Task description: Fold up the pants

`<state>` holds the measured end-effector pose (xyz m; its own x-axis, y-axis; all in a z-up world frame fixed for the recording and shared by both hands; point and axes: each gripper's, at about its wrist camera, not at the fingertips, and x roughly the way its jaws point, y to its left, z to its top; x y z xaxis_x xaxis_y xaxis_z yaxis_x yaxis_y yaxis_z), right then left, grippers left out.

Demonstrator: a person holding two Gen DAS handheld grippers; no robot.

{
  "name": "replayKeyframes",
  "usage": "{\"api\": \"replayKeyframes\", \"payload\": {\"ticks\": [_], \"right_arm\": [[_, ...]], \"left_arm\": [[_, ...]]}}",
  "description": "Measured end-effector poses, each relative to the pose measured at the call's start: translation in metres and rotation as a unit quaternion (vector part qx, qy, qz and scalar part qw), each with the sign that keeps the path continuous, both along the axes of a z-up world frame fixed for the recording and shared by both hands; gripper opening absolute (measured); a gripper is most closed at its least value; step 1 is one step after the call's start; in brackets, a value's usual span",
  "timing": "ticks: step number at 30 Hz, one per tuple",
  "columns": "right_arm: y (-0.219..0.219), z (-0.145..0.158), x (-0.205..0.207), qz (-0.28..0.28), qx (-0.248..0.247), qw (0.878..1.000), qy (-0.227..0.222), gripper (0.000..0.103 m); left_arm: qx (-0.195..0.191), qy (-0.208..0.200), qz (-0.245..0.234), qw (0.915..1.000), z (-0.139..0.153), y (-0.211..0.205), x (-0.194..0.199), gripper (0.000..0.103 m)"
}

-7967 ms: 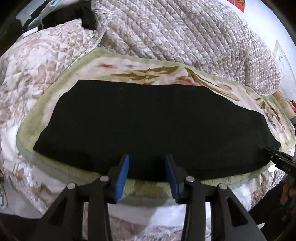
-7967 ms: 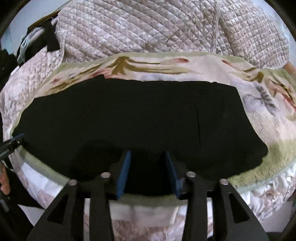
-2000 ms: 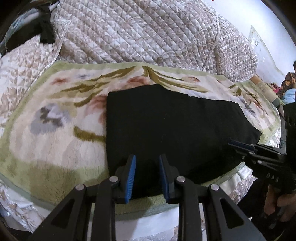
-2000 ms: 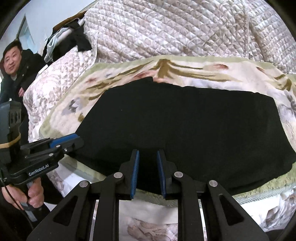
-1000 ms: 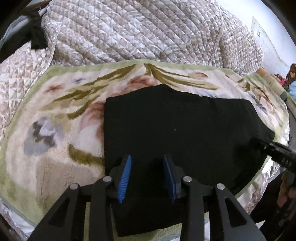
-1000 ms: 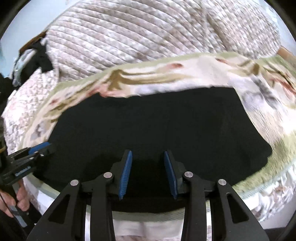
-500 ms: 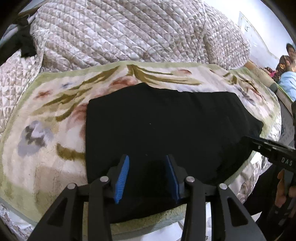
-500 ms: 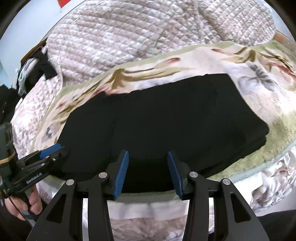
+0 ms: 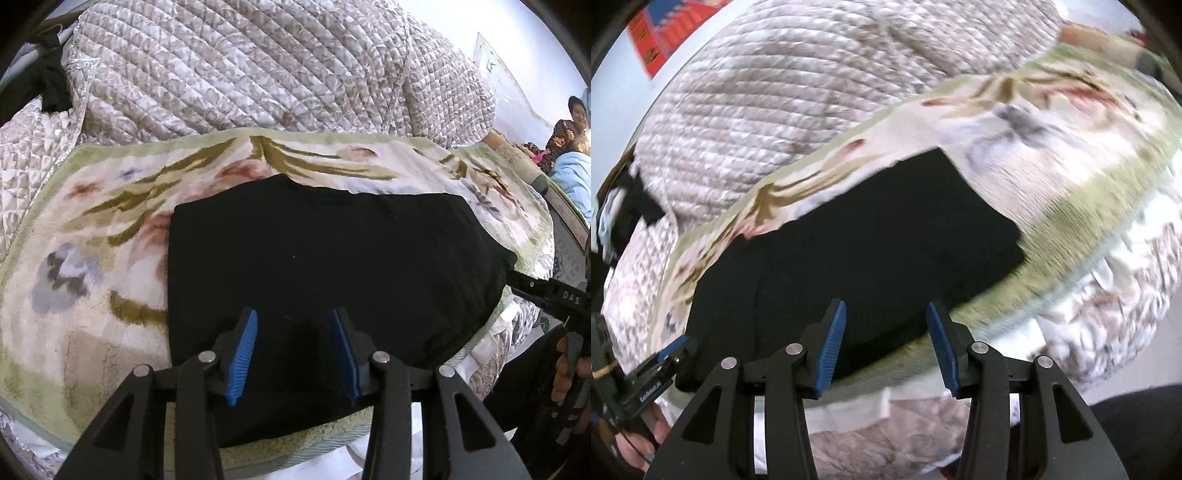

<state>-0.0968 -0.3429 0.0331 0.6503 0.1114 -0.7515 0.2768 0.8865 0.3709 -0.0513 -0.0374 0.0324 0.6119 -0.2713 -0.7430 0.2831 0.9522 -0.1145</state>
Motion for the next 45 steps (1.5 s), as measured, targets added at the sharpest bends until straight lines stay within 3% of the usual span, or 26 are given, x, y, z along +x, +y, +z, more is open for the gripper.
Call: {"api": "replayKeyframes", "payload": {"ticks": [6, 12, 21, 23, 24, 31, 33, 35, 45], "right_arm": [[-0.024, -0.015, 0.003, -0.043, 0.040, 0.998, 0.010, 0.047], [-0.039, -0.029, 0.013, -0.078, 0.092, 0.993, 0.006, 0.058], [-0.049, -0.028, 0.030, -0.111, 0.082, 0.990, -0.014, 0.058], [-0.046, -0.018, 0.028, -0.113, 0.068, 0.991, -0.030, 0.048], [-0.043, -0.012, 0.028, -0.109, 0.055, 0.992, -0.037, 0.042], [-0.046, -0.024, 0.059, -0.082, 0.046, 0.996, 0.003, 0.040], [-0.042, -0.018, 0.060, -0.075, 0.036, 0.997, -0.003, 0.028], [-0.038, -0.007, 0.061, -0.065, 0.023, 0.998, -0.015, 0.025], [0.015, 0.054, 0.071, 0.025, 0.011, 0.997, -0.075, 0.021]], "left_arm": [[-0.002, 0.002, 0.005, 1.0000, -0.002, 0.002, 0.001, 0.044], [-0.001, 0.002, 0.015, 0.9999, -0.003, 0.007, 0.003, 0.044], [-0.001, 0.000, 0.026, 0.9997, -0.002, 0.011, 0.005, 0.044], [0.000, 0.003, 0.032, 0.9995, -0.003, 0.013, 0.006, 0.044], [0.002, 0.004, 0.036, 0.9993, -0.004, 0.015, 0.007, 0.044], [0.008, 0.005, 0.048, 0.9988, -0.006, 0.017, 0.008, 0.044], [0.008, 0.004, 0.051, 0.9987, -0.005, 0.019, 0.009, 0.044], [0.007, 0.006, 0.054, 0.9985, -0.006, 0.021, 0.010, 0.044], [0.000, 0.011, 0.113, 0.9935, -0.004, 0.054, 0.013, 0.044]]}}
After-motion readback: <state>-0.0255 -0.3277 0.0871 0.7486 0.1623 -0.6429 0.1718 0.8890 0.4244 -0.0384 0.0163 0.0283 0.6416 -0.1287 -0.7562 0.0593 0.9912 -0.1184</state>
